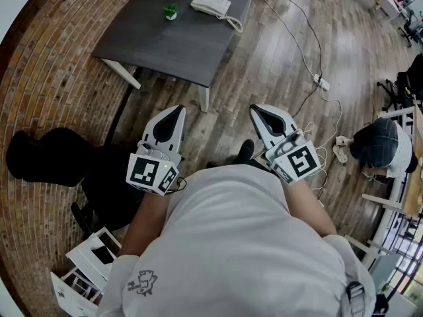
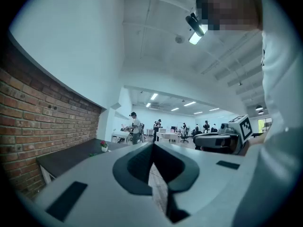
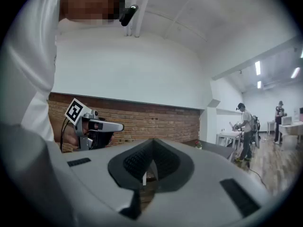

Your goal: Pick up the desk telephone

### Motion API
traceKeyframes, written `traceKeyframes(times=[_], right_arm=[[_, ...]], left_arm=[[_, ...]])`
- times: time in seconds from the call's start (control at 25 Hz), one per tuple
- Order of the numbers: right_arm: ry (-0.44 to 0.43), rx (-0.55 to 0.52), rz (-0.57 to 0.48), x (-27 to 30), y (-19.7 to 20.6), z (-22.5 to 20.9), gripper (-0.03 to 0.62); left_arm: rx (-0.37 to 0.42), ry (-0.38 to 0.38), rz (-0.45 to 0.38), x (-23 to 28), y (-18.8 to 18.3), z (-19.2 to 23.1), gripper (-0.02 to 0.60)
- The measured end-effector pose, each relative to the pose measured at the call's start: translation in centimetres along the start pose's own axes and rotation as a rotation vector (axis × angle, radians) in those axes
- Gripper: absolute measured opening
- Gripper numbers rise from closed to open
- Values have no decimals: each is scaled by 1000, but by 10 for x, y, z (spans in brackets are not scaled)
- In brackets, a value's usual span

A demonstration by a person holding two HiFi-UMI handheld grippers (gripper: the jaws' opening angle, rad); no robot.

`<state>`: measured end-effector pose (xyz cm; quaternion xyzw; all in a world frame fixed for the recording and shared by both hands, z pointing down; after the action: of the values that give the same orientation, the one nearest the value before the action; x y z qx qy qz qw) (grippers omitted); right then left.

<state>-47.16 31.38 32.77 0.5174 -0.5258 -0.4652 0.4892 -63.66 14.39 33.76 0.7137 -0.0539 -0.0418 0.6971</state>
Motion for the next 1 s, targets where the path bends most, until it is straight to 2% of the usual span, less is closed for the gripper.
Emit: traceKeyframes(times=[0.52, 0.88, 1.0], right_arm=[[4, 6, 6, 2, 4, -24, 5], [9, 24, 0, -7, 4, -66, 5], [-1, 28, 2, -10, 4, -88, 26]], left_arm=[[-2, -15, 15, 20, 5, 2, 12], [-3, -18, 30, 55, 7, -10, 12], [-11, -16, 42, 77, 10, -16, 53]])
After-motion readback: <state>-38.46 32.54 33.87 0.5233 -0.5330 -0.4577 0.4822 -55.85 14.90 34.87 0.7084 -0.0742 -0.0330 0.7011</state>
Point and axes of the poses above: the fingertips, and each gripper's own axes: x forward along the fingers, z to its left, y out of its underside, the point moved 6 cm from there along -x, backward along the fingers, and after that the axes turned 9 degrees about x, right-handed, at the moved point
